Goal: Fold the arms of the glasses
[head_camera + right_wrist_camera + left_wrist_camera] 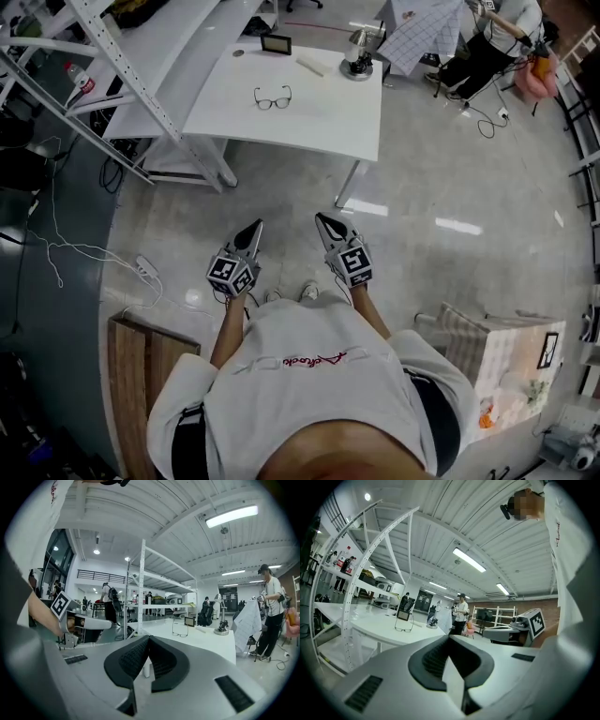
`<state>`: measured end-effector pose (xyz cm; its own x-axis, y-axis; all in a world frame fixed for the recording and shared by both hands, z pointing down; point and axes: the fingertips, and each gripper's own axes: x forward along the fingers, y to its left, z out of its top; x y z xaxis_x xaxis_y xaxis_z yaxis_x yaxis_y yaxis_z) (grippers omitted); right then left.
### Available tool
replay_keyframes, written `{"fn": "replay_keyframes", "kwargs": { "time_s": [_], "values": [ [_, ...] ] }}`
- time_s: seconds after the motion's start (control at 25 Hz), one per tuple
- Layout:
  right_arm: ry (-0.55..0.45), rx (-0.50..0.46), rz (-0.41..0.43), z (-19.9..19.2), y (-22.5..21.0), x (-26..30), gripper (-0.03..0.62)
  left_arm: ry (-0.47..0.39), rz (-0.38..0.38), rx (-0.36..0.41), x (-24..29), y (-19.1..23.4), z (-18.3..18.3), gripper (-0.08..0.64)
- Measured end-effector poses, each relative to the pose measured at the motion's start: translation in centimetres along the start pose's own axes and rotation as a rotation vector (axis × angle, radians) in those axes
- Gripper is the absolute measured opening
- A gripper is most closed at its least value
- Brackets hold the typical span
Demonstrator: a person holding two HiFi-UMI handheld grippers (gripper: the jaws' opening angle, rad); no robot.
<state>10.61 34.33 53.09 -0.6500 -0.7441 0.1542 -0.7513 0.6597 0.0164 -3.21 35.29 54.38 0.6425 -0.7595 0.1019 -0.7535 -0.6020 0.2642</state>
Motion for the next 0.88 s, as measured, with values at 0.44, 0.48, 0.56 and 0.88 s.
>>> {"fn": "replay_keyframes", "kwargs": {
  "time_s": [0.44,0.48,0.56,0.88],
  "values": [
    [0.011,0.016,0.012,-1.5,-2.7,-2.0,0.026,0.009,0.005,0.000,2.4,-2.6,-1.0,-0.009],
    [0.011,0.019,0.012,-1.5,-2.9,-2.1,0.026,0.010,0.003,0.002,2.5,-2.8,-0.9,-0.009],
    [0.011,0.023,0.014,-1.6,-3.1,-2.1,0.026,0.013,0.002,0.006,2.8,-2.9,-0.9,-0.009],
    [0.026,0.034,0.023,-2.5,-3.7,-1.1,0.026,0.020,0.010,-0.013,4.0,-2.0,-1.3,-0.009]
  ]
}}
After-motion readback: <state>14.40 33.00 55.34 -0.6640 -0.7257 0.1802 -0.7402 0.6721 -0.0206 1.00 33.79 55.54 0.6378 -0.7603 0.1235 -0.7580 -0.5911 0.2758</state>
